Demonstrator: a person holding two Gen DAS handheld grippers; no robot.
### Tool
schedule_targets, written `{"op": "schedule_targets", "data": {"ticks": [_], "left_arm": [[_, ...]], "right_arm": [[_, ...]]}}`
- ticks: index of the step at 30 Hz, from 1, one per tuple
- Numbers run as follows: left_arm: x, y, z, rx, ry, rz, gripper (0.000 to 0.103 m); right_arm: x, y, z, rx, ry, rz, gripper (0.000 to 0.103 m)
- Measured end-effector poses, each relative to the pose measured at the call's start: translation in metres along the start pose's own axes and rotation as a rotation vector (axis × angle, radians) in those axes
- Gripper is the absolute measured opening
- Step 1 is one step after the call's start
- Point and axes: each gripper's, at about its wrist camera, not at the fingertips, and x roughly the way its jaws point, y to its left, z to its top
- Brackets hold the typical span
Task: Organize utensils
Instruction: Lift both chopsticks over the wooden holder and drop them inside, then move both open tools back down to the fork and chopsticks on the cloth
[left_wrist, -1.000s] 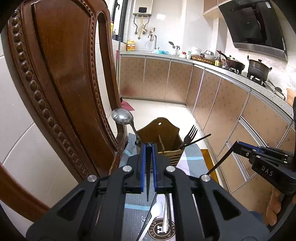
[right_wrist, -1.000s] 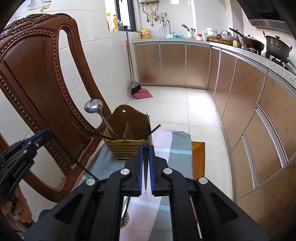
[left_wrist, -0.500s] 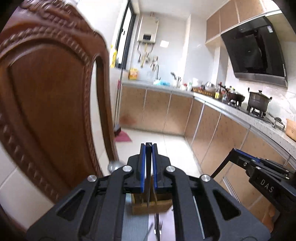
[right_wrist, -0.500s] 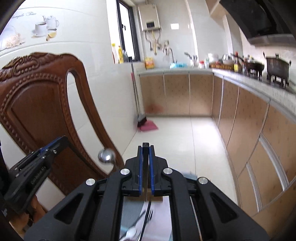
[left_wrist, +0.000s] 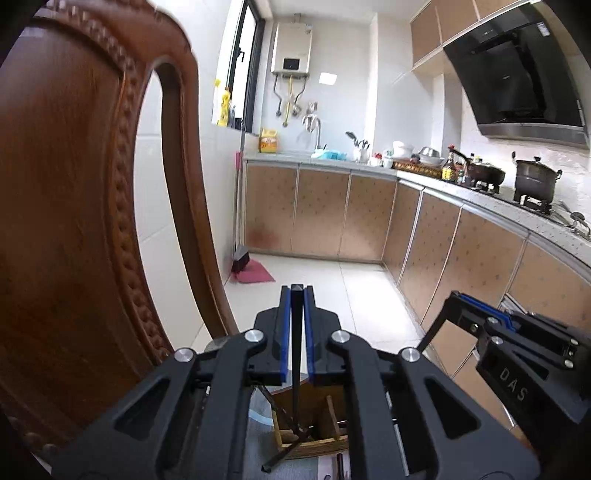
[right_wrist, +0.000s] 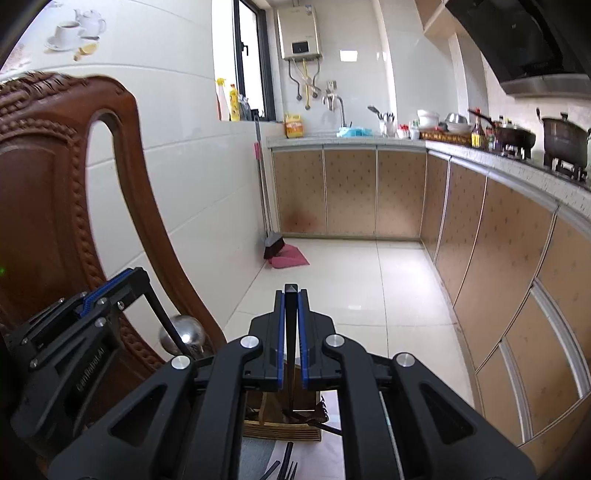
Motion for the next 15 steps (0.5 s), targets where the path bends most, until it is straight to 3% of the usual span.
{"op": "schedule_targets", "data": {"ticks": [10, 12, 13, 15], "left_arm": [[0.03, 0.024, -0.027, -0.048, 0.079, 0.035, 0.007], [0.024, 0.027, -0.028, -0.055, 0.077, 0.039, 0.015], [0.019, 0.029, -0.028, -0.059, 0.076, 0.038, 0.025], [0.008, 0.03, -0.027, -0.064, 0.062, 0.038, 0.036]], "right_arm": [[0.038, -0.015, -0.029, 0.034, 0.107, -0.012, 0.008], [0.038, -0.016, -0.031, 0.031, 0.118, -0.017, 0.009], [0.035, -0.016, -0.032, 0.026, 0.119, -0.022, 0.015], [0.024, -0.016, -0.035, 0.015, 0.106, -0.035, 0.036]]}}
